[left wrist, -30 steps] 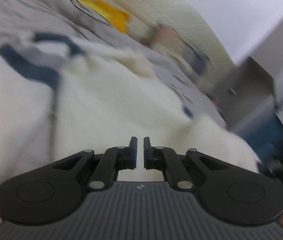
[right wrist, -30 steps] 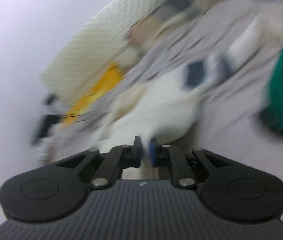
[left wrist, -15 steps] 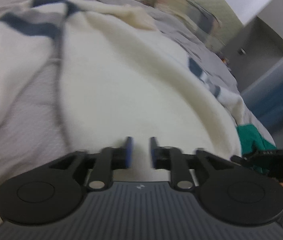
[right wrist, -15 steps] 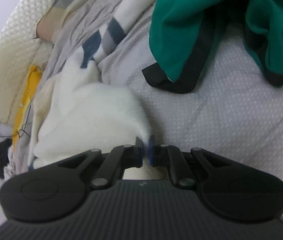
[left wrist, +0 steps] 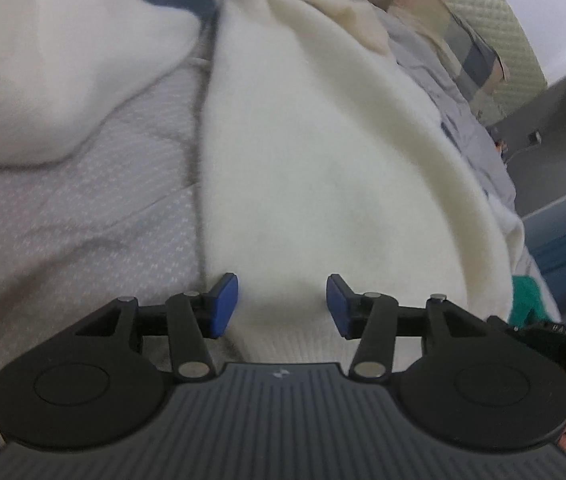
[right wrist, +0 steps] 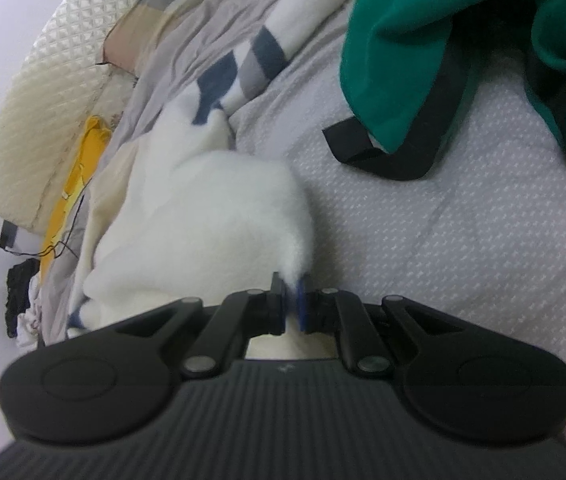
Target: Fold large clothes
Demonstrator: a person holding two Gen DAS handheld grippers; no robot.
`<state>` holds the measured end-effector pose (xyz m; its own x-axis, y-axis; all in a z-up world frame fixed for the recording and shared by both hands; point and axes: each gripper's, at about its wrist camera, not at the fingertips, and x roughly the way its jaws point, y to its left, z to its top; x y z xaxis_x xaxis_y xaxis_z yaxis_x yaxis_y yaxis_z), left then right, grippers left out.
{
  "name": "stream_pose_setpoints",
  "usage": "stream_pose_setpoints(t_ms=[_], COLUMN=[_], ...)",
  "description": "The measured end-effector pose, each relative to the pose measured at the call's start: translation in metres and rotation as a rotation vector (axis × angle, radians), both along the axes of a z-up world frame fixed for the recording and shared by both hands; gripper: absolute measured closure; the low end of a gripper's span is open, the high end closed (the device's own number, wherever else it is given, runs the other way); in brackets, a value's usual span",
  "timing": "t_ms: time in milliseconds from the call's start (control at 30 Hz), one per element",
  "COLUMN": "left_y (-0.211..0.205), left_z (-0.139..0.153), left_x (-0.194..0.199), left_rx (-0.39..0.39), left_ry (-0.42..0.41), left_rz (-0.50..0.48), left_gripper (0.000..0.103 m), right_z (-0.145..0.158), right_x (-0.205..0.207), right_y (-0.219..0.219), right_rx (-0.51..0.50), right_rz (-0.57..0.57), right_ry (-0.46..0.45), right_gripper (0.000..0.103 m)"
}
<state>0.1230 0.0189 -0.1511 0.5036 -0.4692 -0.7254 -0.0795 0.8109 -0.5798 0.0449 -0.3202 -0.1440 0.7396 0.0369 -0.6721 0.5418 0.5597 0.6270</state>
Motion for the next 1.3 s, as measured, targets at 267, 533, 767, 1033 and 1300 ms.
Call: stream_pose_setpoints(t_ms=[267, 533, 767, 1033, 1300], left_y=[0.017, 0.007, 0.02, 0.011, 0.01], left_z=[-0.002, -0.004, 0.056, 0.052, 0.022], left_x=[-0.02, -0.012, -0.041, -0.05, -0.027], left_rx=[-0.063, -0.107, -0.102, 0.091, 0.117], left_ry=[0.043, 0.018, -0.186, -0.097, 0.041], left_rz=[0.074, 0.041, 0.007, -0.001, 0.006], left_gripper=[0.04, 0.081, 0.091, 0.091, 0.089], right_z=[0.016, 0.014, 0.038, 0.03, -0.003], right_x=[-0.015, -0.013, -0.032, -0.02, -0.003], right_y=[0.009, 0.009, 0.019, 0.043, 0.036], right_rx=[-0.056, -0.068, -0.161, -0.237, -0.125], right_rz=[0.004, 0.001, -0.011, 0.015, 0.035], right_ry=[-0.059, -0.039, -0.1, 0.04, 0.146], right_gripper=[0.094, 0.094, 0.094, 0.094, 0.091])
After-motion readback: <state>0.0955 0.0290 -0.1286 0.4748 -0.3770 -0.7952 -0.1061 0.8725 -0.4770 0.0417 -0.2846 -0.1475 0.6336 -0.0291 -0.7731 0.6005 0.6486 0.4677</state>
